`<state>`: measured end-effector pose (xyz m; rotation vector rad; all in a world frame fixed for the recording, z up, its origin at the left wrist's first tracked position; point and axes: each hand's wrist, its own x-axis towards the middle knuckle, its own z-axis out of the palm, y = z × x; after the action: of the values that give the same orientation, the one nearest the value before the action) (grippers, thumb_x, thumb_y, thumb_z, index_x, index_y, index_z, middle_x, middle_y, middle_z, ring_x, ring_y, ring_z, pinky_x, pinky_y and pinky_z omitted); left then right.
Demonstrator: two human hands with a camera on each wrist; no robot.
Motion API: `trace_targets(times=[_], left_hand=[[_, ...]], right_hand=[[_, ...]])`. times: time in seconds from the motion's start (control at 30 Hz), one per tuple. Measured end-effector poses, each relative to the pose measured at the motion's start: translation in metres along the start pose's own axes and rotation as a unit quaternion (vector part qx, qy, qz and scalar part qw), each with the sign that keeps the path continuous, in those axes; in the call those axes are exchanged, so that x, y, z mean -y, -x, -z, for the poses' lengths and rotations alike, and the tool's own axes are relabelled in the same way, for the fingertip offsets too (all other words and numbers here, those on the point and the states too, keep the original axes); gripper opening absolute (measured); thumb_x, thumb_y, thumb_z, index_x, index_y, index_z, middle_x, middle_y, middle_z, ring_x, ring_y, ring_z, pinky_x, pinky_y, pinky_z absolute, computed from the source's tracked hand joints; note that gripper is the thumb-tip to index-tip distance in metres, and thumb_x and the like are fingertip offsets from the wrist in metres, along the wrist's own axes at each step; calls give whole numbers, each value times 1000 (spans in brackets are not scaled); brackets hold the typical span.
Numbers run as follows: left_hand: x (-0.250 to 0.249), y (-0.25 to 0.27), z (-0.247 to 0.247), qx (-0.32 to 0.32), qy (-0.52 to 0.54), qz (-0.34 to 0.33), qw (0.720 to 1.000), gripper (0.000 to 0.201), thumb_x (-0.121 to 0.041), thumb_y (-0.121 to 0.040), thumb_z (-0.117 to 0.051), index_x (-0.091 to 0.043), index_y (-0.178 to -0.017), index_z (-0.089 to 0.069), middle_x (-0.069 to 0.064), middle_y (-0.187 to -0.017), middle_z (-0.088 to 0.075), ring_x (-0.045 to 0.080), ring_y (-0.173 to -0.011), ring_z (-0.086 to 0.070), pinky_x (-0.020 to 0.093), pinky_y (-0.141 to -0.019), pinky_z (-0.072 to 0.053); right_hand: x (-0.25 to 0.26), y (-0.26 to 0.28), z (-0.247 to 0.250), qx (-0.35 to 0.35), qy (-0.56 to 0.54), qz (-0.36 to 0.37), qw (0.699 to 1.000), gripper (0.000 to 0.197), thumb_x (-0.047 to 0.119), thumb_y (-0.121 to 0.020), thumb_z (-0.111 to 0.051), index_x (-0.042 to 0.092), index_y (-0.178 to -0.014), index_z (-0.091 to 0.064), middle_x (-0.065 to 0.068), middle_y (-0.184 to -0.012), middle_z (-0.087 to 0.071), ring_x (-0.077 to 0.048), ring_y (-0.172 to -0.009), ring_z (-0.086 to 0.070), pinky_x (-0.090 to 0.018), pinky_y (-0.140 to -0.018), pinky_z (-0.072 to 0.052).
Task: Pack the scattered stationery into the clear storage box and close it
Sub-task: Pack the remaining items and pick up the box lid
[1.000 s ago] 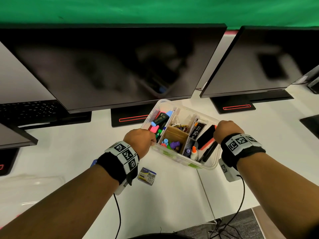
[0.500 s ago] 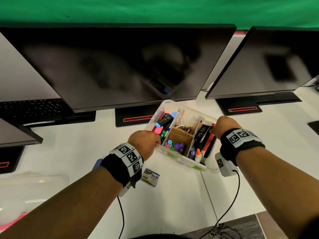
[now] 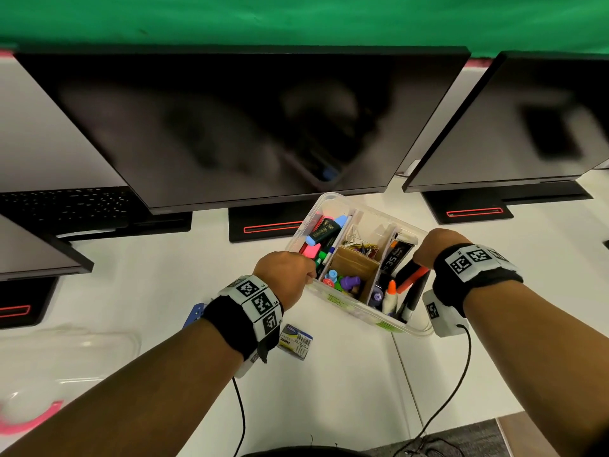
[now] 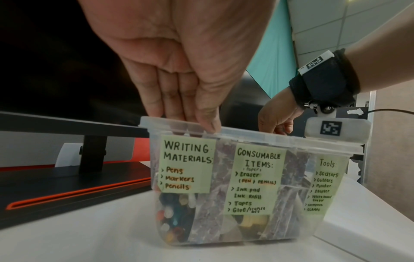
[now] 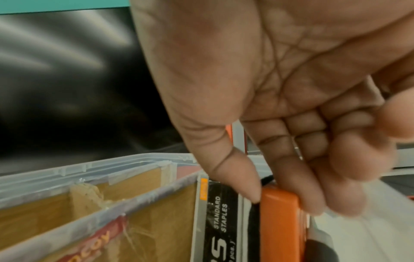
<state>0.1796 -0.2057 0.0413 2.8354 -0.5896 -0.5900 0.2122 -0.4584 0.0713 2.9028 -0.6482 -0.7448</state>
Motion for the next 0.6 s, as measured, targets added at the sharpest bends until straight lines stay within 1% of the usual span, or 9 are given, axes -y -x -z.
trace_targets(times=[0.07, 0.17, 0.23, 0.3, 0.37, 0.47, 0.5, 0.53, 0.6], left_hand=[[1, -2, -1, 11, 5, 0, 1000, 27, -17, -95, -51, -20, -121, -58, 3, -121, -63, 24, -111, -59, 33, -97, -45], [2, -2, -1, 9, 10, -9, 1000, 26, -17, -95, -50, -19, -121, -57, 3, -121, -63, 23, -110, -58, 32, -97, -45], [5, 3, -1, -23, 20, -30, 999, 27, -19, -97, -46, -19, -121, -57, 3, -123, -62, 22, -113, -57, 31, -98, -44], [16, 11, -3, -78, 67, -42, 994, 28, -21, -98, -44, -19, -121, -59, 1, -124, -62, 20, -116, -55, 30, -100, -43], [37, 17, -5, -139, 126, -24, 982, 27, -21, -96, -46, -21, -117, -62, -3, -123, -63, 17, -117, -55, 27, -101, -41], [81, 21, -13, -182, 156, 61, 969, 26, -18, -92, -50, -22, -114, -64, -3, -121, -63, 18, -115, -56, 27, -100, -40], [96, 22, -18, -171, 155, 99, 968, 27, -17, -92, -50, -21, -115, -63, -1, -122, -63, 19, -115, -56, 27, -101, -40], [109, 24, -22, -141, 148, 138, 969, 27, -18, -91, -50, -21, -116, -61, 0, -124, -61, 20, -116, -55, 28, -101, -40], [132, 29, -34, -46, 121, 205, 970, 30, -22, -91, -51, -23, -120, -57, 3, -129, -54, 22, -119, -52, 31, -103, -41]], right_hand=[[-1, -2, 0, -15, 1, 2, 1000, 20, 20, -85, -58, 11, -70, -51, -3, -63, -48, -26, -77, -57, -29, -69, -46], [-4, -5, 3, -30, -7, -4, 1000, 20, 17, -83, -60, 8, -68, -53, -6, -62, -48, -28, -73, -58, -31, -64, -46], [-4, -5, 7, -20, -9, -3, 1000, 14, 18, -83, -64, 5, -80, -60, -6, -62, -48, -28, -72, -56, -31, -63, -45], [-3, 0, 13, -16, -24, -1, 1000, 19, 22, -82, -68, 5, -83, -59, -5, -62, -47, -25, -71, -54, -32, -64, -44], [0, 6, 18, -32, -40, 2, 999, 28, 29, -82, -69, 5, -81, -55, -6, -65, -48, -23, -67, -51, -31, -63, -43], [19, 23, 25, -82, -49, 42, 995, 35, 37, -83, -63, 3, -94, -58, -9, -80, -55, -24, -73, -54, -31, -63, -44], [29, 31, 26, -93, -50, 62, 992, 36, 37, -83, -61, 4, -98, -59, -9, -84, -55, -25, -76, -54, -30, -64, -44], [40, 39, 26, -98, -50, 82, 991, 36, 37, -84, -59, 5, -99, -58, -9, -87, -55, -25, -78, -53, -30, -66, -43], [61, 59, 25, -96, -46, 127, 986, 31, 38, -85, -57, 9, -96, -56, -9, -91, -56, -24, -80, -51, -29, -69, -43]])
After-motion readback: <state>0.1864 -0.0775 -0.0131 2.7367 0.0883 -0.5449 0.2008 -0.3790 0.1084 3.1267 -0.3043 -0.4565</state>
